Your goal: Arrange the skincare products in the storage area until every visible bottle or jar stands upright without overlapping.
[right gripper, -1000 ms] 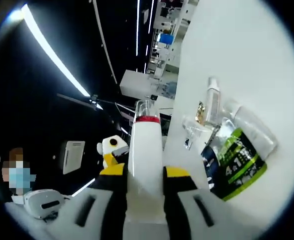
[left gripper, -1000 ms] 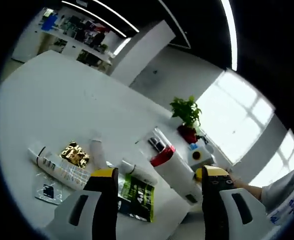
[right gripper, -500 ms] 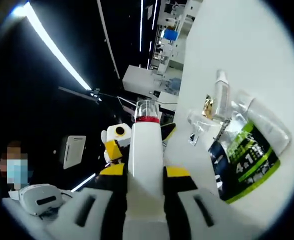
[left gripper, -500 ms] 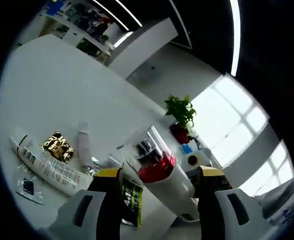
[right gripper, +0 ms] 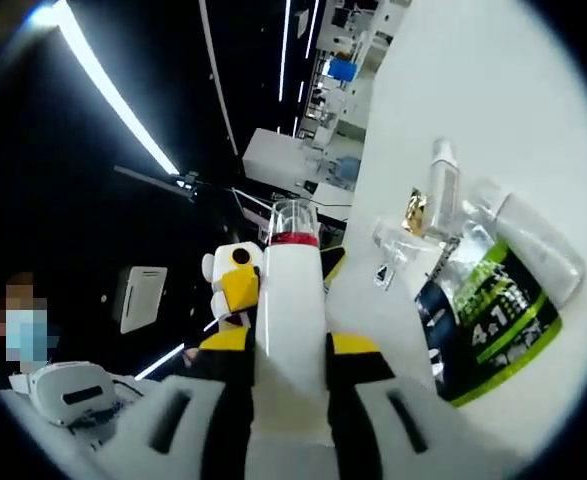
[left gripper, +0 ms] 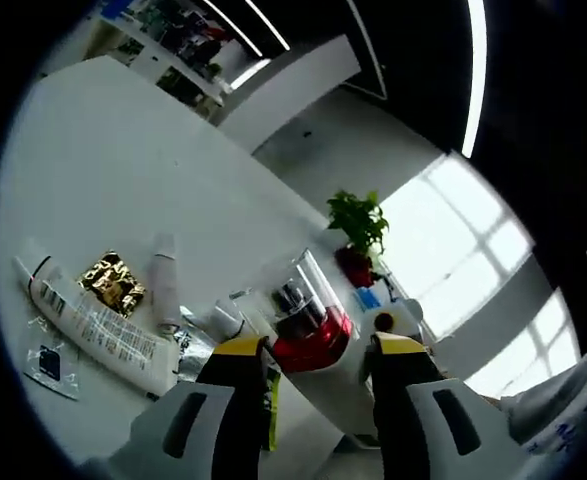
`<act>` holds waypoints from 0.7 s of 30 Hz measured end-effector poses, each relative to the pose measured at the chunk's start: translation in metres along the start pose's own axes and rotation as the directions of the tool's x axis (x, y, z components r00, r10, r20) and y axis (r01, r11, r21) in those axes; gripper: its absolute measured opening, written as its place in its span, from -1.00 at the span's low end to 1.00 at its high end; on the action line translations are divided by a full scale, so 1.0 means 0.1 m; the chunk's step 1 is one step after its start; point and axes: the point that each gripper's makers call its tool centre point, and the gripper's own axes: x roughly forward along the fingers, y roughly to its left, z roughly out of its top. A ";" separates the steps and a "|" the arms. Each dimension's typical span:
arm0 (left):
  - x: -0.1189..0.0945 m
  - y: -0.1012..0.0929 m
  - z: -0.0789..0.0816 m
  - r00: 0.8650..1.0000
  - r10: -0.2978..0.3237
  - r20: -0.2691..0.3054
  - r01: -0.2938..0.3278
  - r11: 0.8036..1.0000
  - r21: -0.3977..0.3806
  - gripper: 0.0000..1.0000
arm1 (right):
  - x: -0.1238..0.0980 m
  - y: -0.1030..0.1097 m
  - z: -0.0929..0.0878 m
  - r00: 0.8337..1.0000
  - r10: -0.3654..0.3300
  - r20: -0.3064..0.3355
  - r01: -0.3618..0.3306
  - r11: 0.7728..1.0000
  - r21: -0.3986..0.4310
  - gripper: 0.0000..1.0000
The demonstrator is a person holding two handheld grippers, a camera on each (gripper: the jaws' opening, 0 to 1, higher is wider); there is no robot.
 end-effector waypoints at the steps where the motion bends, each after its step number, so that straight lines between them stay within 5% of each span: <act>1: -0.01 0.02 0.01 1.000 0.000 -0.003 0.000 1.000 -0.004 -0.24 | 0.01 0.00 -0.01 1.000 -0.006 -0.005 0.006 1.000 -0.008 -0.46; 21: -0.05 -0.08 0.00 1.000 -0.022 0.010 0.021 0.999 0.027 -0.33 | 0.03 -0.06 -0.05 0.995 -0.078 -0.069 0.068 0.988 -0.140 -0.45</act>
